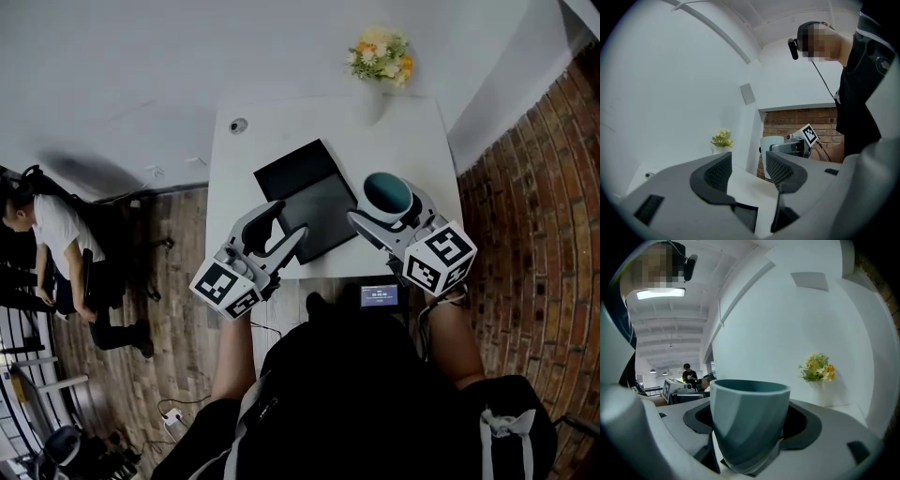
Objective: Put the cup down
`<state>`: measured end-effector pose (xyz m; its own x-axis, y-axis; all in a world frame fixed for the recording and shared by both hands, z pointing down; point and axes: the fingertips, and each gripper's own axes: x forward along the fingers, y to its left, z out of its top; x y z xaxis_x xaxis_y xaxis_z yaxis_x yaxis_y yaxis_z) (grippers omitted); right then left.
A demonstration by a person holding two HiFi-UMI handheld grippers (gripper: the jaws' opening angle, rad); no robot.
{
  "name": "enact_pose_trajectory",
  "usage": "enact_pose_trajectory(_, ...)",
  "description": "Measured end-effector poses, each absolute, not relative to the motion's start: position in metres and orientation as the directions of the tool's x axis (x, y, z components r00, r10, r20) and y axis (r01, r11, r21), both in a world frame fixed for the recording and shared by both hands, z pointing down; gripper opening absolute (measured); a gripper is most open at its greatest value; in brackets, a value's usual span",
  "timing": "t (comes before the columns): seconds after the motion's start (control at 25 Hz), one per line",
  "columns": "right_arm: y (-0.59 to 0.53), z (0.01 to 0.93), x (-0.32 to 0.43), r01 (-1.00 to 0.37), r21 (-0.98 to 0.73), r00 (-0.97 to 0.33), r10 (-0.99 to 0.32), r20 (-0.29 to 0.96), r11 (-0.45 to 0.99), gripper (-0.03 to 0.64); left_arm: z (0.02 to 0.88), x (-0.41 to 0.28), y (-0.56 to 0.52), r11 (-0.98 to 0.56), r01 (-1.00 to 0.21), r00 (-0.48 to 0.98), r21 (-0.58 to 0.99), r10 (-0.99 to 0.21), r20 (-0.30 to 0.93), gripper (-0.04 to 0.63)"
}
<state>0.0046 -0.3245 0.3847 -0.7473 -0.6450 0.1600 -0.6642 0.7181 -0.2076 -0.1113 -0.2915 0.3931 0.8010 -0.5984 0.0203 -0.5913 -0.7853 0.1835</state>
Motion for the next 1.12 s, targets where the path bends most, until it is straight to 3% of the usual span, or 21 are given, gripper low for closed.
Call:
enact_pose_trajectory(0.56, -0.356, 0.415, 0.001, -0.655, -0.211, -0.756, -0.620, 0.212, 0.726, 0.391, 0.404, -0.112, -0.308, -0.771, -0.603, 0.793, 0.207, -0.607, 0.047, 0.227)
enact_pose_trajectory(1.12, -0.464, 0.523, -0.071, -0.684, 0.024, -0.698, -0.664, 0.270, 0.729, 0.391, 0.428, -0.090, -0.314, -0.753, -0.589, 0.794, 0.292, -0.607, 0.038, 0.227)
